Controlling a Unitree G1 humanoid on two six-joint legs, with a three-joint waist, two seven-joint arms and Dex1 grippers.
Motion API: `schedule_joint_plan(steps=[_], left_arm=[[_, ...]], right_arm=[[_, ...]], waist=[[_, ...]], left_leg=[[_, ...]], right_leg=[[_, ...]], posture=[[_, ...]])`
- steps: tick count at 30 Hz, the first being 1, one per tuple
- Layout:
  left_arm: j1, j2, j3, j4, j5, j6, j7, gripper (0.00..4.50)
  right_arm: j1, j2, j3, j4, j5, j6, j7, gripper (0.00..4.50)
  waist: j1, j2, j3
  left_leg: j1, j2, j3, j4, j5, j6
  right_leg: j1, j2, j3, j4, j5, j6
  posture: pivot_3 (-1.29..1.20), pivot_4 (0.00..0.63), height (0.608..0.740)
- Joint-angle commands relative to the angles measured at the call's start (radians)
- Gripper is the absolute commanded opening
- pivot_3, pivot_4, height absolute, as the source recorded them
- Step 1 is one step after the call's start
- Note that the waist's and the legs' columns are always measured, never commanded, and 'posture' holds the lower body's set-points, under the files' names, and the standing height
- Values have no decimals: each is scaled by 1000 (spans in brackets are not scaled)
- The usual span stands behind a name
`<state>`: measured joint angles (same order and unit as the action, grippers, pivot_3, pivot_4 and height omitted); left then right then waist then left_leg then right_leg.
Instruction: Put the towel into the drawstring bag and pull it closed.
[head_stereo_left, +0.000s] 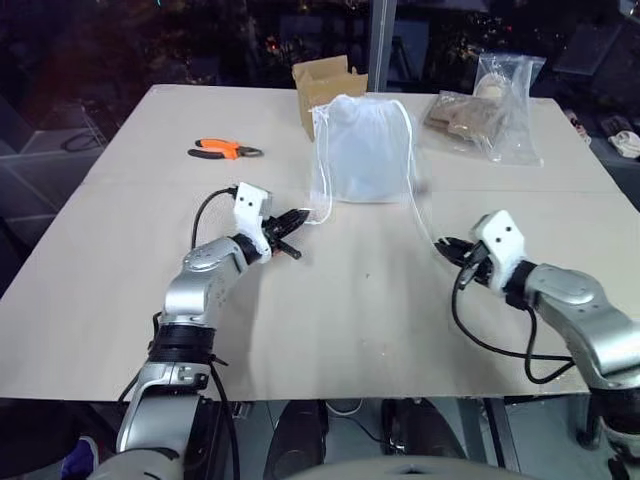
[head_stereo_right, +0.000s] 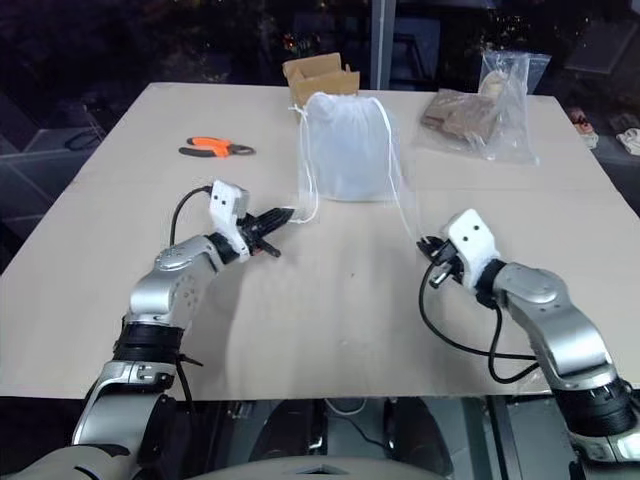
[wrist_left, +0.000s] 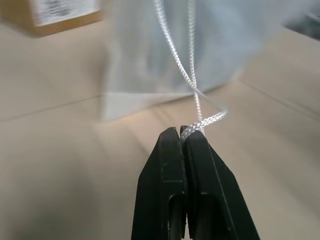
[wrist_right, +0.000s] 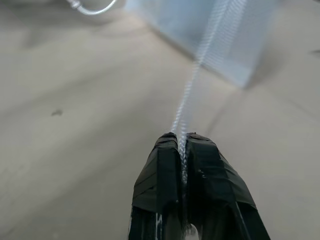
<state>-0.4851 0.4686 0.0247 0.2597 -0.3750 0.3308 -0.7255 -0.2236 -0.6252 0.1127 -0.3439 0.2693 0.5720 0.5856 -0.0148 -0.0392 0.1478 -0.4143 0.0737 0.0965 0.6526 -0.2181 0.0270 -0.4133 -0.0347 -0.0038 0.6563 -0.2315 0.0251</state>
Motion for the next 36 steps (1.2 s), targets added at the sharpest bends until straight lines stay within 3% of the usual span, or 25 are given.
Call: schedule_joint_plan(steps=[1,2,5,9,10,18,25,30,36], left_arm=[[17,47,26,-47,-22,15,-73,565],[26,59,28,-63,-28,27,-89,837],[68,91,31,-110,-23,44,-108,2313],[134,123,60,-180,-50,77,-133,4021],[146,128,67,-188,-47,79,-126,4455],[149,83,118,-234,-59,60,-68,4455],[213,69,213,-377,-123,80,-12,4455],[341,94,337,-550,-186,156,72,4455],[429,110,385,-612,-219,187,90,4455]], right_arm=[[1,-9,-8,31,-33,-72,25,767],[13,-11,-9,33,-35,-76,32,1070],[60,-10,-13,11,-36,-79,41,2645],[119,-1,-29,-31,-35,-74,31,4372],[132,5,-37,-38,-30,-69,24,4500],[171,64,-53,-49,-59,-151,-28,4500],[198,114,-187,-178,-2,-187,-67,4500],[317,122,-336,-349,95,-154,-82,4500],[403,93,-386,-404,121,-131,-72,4500]], waist=[[1,0,0],[1,0,0],[6,0,0],[7,0,0],[6,0,0],[5,0,0],[5,0,0],[5,0,0],[5,1,0]], left_leg=[[-1,0,0,0,0,0],[-1,0,0,-1,0,0],[-3,0,0,-3,-1,0],[-3,0,0,-4,-4,-1],[-3,0,0,-4,-4,-1],[-1,0,-1,-1,-4,-1],[-1,0,-4,-2,-4,-1],[-2,0,-6,-5,-5,-2],[0,0,-6,-3,-5,-2]], right_leg=[[-1,0,0,0,0,0],[-1,0,1,0,0,1],[-1,0,1,-1,-1,8],[-2,0,0,-2,-4,8],[-2,0,0,-3,-4,8],[-1,-1,1,0,-6,3],[-1,-1,2,-1,-5,5],[-1,-1,0,-1,-4,8],[0,-2,0,-1,-7,3]], posture=[[0,150,740],[0,150,740],[0,150,740],[0,150,740],[0,150,740],[0,150,740],[0,150,740],[0,150,740],[0,150,740]])
